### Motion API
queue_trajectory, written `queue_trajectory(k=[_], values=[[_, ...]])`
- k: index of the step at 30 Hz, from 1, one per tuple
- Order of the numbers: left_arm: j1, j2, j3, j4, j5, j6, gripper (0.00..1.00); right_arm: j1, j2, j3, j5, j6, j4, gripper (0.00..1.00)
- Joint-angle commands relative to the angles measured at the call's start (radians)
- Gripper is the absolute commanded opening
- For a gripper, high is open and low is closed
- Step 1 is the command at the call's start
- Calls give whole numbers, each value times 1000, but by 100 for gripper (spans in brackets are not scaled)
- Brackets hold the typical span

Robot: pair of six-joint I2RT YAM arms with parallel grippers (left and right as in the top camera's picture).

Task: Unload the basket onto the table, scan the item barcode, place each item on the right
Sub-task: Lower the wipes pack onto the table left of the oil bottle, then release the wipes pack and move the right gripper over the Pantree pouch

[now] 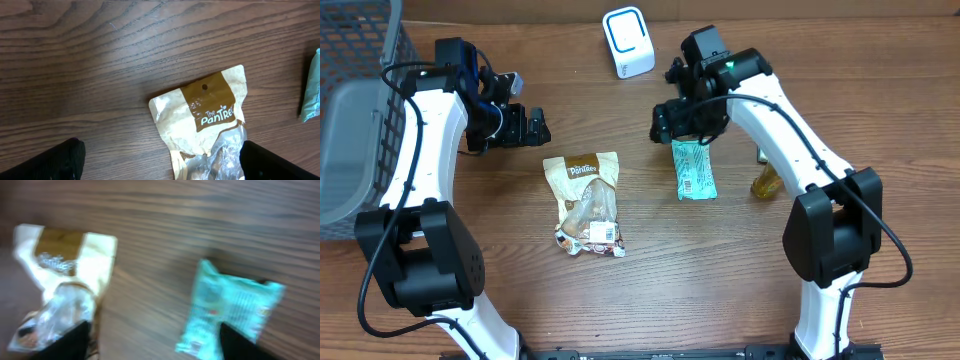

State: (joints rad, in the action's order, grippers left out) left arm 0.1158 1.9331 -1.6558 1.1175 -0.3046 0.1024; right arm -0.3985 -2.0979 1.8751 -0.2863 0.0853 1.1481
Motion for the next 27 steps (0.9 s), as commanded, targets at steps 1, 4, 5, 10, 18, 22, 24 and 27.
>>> queue_trajectory(k=[1, 4, 5, 10, 18, 22, 24, 27], values=[[0, -10, -8, 0, 1, -21, 100, -39, 8, -7, -40, 86, -6, 34], [0, -10, -8, -1, 1, -21, 100, -72, 8, -19, 9, 155, -23, 15], [0, -10, -8, 0, 1, -21, 100, -88, 8, -31, 36, 183, -35, 12], [0, -10, -8, 0, 1, -21, 100, -153, 8, -119, 148, 296, -117, 8], [0, -10, -8, -1, 1, -21, 100, -224, 8, -328, 302, 343, -320, 8], [0, -10, -8, 0, 1, -21, 100, -215, 8, -366, 409, 365, -350, 8], [0, -10, -8, 0, 1, -21, 100, -206, 8, -371, 427, 364, -349, 8], [0, -10, -8, 0, 1, -21, 100, -183, 8, -372, 429, 363, -323, 8]])
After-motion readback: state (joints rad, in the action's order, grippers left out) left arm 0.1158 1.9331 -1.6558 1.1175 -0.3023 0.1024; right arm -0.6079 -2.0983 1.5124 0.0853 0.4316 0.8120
